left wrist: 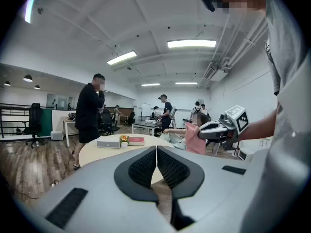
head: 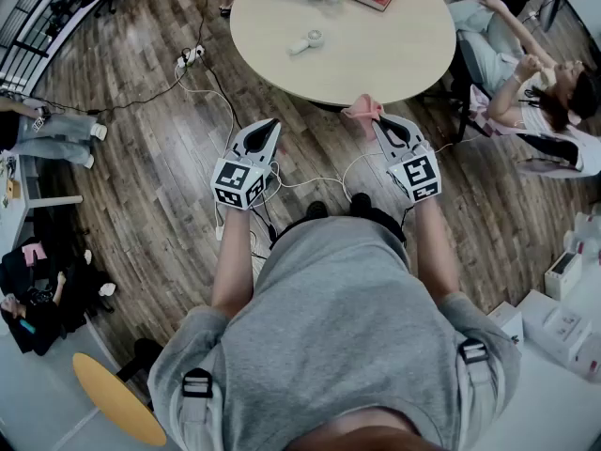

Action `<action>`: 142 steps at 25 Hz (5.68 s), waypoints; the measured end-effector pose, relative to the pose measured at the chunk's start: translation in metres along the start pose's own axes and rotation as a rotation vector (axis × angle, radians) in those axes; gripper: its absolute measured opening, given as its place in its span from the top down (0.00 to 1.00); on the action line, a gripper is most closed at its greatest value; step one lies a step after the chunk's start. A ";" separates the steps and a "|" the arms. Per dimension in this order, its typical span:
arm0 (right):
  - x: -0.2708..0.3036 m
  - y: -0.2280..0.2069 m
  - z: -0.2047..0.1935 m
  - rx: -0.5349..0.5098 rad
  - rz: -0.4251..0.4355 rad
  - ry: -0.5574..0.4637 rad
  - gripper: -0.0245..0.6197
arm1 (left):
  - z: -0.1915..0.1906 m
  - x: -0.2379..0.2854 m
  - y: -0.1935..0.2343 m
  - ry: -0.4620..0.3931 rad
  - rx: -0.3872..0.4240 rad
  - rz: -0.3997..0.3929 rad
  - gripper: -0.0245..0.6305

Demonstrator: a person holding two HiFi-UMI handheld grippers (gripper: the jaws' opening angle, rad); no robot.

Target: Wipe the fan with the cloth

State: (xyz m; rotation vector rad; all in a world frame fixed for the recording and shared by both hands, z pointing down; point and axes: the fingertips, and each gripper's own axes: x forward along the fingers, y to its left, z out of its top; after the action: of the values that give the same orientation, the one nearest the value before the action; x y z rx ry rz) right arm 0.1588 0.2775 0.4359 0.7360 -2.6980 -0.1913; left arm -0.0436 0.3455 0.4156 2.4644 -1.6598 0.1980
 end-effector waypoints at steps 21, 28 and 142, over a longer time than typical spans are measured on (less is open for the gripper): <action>0.012 0.011 0.000 0.024 -0.034 -0.001 0.92 | -0.005 -0.004 0.018 0.007 0.005 -0.029 0.93; 0.009 0.014 -0.003 0.039 -0.068 0.008 0.92 | -0.008 -0.001 0.019 0.015 0.008 -0.064 0.93; 0.355 -0.253 -0.176 0.317 0.085 0.275 0.92 | -0.201 0.474 0.247 0.563 0.028 -0.251 0.40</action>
State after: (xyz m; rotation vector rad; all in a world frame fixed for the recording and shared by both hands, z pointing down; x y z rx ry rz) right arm 0.0522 -0.1291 0.6476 0.6740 -2.5119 0.3414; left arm -0.0987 -0.1335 0.7220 2.3052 -1.1125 0.7959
